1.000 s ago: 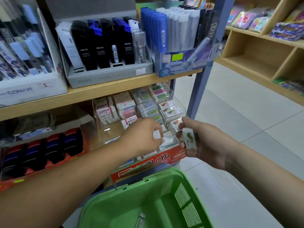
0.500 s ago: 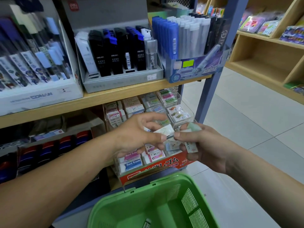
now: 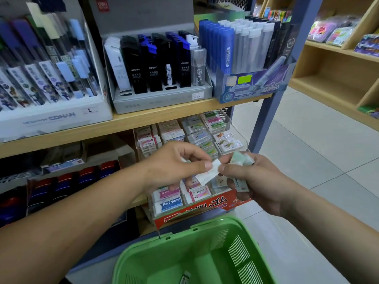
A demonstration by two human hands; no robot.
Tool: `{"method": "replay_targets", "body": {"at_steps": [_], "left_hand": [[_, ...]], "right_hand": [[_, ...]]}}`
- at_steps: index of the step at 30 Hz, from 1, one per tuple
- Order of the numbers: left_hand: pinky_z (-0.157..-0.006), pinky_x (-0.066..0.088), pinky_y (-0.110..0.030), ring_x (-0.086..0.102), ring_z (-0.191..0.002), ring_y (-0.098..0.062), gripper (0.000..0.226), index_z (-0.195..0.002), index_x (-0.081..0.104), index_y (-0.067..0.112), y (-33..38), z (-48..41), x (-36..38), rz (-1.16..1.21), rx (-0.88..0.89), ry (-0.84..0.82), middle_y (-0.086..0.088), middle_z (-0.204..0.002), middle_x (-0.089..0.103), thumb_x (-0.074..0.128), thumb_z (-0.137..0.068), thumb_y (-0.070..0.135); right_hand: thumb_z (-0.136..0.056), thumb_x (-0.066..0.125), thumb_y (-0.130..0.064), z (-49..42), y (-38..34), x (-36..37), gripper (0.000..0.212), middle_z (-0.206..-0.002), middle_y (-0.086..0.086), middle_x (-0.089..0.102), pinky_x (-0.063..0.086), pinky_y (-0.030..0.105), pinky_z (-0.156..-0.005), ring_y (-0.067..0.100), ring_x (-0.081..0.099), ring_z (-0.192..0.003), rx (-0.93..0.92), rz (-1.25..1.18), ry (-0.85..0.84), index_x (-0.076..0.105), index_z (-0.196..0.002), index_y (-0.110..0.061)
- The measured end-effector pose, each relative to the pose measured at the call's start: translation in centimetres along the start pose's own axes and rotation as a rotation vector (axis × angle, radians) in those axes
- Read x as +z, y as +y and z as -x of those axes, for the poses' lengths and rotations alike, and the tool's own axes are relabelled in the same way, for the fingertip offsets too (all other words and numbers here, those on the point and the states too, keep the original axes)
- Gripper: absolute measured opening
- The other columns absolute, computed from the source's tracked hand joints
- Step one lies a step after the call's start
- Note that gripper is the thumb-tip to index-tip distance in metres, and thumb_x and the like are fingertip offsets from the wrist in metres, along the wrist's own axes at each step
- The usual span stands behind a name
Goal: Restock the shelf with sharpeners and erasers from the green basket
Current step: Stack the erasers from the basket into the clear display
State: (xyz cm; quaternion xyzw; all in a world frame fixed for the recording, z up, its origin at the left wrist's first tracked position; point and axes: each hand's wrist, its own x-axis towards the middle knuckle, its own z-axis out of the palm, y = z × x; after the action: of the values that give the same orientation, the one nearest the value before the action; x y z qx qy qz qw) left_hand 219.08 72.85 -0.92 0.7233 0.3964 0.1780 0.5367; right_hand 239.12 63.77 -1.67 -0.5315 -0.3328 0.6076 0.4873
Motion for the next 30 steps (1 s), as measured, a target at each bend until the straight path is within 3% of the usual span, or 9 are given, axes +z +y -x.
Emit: {"method": "replay_targets", "body": {"at_steps": [3,6,9,12,15,20,24,27,30], "left_hand": [[-0.062,0.049,-0.039,0.069,-0.063,-0.018,0.034,-0.126,0.071,0.036,0.5,-0.1,0.6,-0.038,0.018,-0.065,-0.005,-0.107,0.067,0.073,-0.096,0.018],[-0.042,0.043,-0.023,0.072,-0.061,-0.011,0.041,-0.136,0.061,0.040,0.7,-0.6,0.9,-0.089,-0.054,-0.048,-0.011,-0.113,0.060,0.059,-0.104,0.015],[-0.037,0.036,-0.023,0.075,-0.062,-0.020,0.022,-0.116,0.068,0.025,-0.1,-1.6,1.3,-0.098,-0.054,0.097,-0.009,-0.106,0.067,0.068,-0.098,0.012],[-0.035,0.036,-0.021,0.075,-0.063,-0.025,0.016,-0.102,0.070,0.014,-0.9,-2.7,1.7,-0.075,-0.076,0.205,-0.005,-0.093,0.074,0.080,-0.090,0.012],[-0.035,0.041,-0.021,0.071,-0.055,-0.020,0.018,-0.097,0.070,0.009,-1.0,-3.5,2.7,-0.068,-0.072,0.233,-0.008,-0.089,0.074,0.084,-0.085,0.008],[-0.058,0.061,-0.047,0.071,-0.057,-0.021,0.013,-0.082,0.074,0.016,-1.8,-4.8,3.9,-0.275,-0.014,0.195,-0.002,-0.079,0.075,0.086,-0.084,0.018],[-0.071,0.062,-0.034,0.071,-0.072,-0.007,0.008,-0.083,0.078,0.025,-2.2,-5.1,3.3,-0.425,0.032,0.144,0.010,-0.079,0.074,0.080,-0.090,0.024],[-0.058,0.050,-0.013,0.064,-0.063,0.006,0.005,-0.088,0.080,0.020,-2.1,-4.9,3.1,-0.331,0.036,0.174,0.009,-0.081,0.074,0.078,-0.092,0.019],[-0.056,0.047,-0.009,0.064,-0.061,0.008,0.002,-0.093,0.080,0.021,-2.0,-4.9,3.0,-0.358,0.023,0.133,0.010,-0.085,0.074,0.077,-0.093,0.020]], "right_hand": [[-0.091,0.071,0.002,0.0,-0.1,0.0,0.017,-0.068,0.007,0.069,0.045,0.021,-0.037,0.015,0.065,-0.049,-0.029,-0.020,0.034,0.067,-0.107,-0.002],[-0.091,0.076,-0.007,-0.3,-0.2,-0.8,0.028,-0.078,0.011,0.074,0.048,0.023,-0.040,0.019,0.070,-0.056,-0.048,0.002,0.125,0.064,-0.113,0.005],[-0.088,0.081,-0.027,-0.3,-0.1,-1.7,0.038,-0.088,0.015,0.078,0.051,0.026,-0.044,0.029,0.075,-0.068,-0.046,0.107,0.237,0.067,-0.112,-0.001],[-0.090,0.077,-0.041,-0.1,-0.2,-2.3,0.036,-0.080,0.016,0.076,0.044,0.022,-0.040,0.025,0.068,-0.055,-0.021,0.186,0.269,0.066,-0.105,-0.010],[-0.092,0.076,-0.041,-0.1,-0.2,-2.4,0.036,-0.079,0.015,0.077,0.045,0.021,-0.039,0.022,0.068,-0.053,-0.002,0.206,0.253,0.066,-0.107,-0.010],[-0.091,0.078,-0.040,-0.3,0.1,-2.8,0.037,-0.082,0.014,0.078,0.059,0.032,-0.056,0.026,0.074,-0.063,-0.016,0.204,0.248,0.068,-0.108,-0.010],[-0.089,0.078,-0.042,-0.4,0.0,-3.2,0.040,-0.084,0.011,0.080,0.059,0.034,-0.063,0.028,0.079,-0.073,0.002,0.177,0.258,0.067,-0.111,-0.011],[-0.089,0.078,-0.043,-0.3,0.0,-3.4,0.040,-0.085,0.010,0.080,0.060,0.037,-0.067,0.028,0.079,-0.076,0.004,0.164,0.247,0.066,-0.111,-0.011],[-0.089,0.078,-0.042,-0.2,0.0,-3.3,0.038,-0.083,0.009,0.080,0.058,0.033,-0.063,0.025,0.079,-0.072,-0.009,0.166,0.239,0.066,-0.108,-0.012]]}}
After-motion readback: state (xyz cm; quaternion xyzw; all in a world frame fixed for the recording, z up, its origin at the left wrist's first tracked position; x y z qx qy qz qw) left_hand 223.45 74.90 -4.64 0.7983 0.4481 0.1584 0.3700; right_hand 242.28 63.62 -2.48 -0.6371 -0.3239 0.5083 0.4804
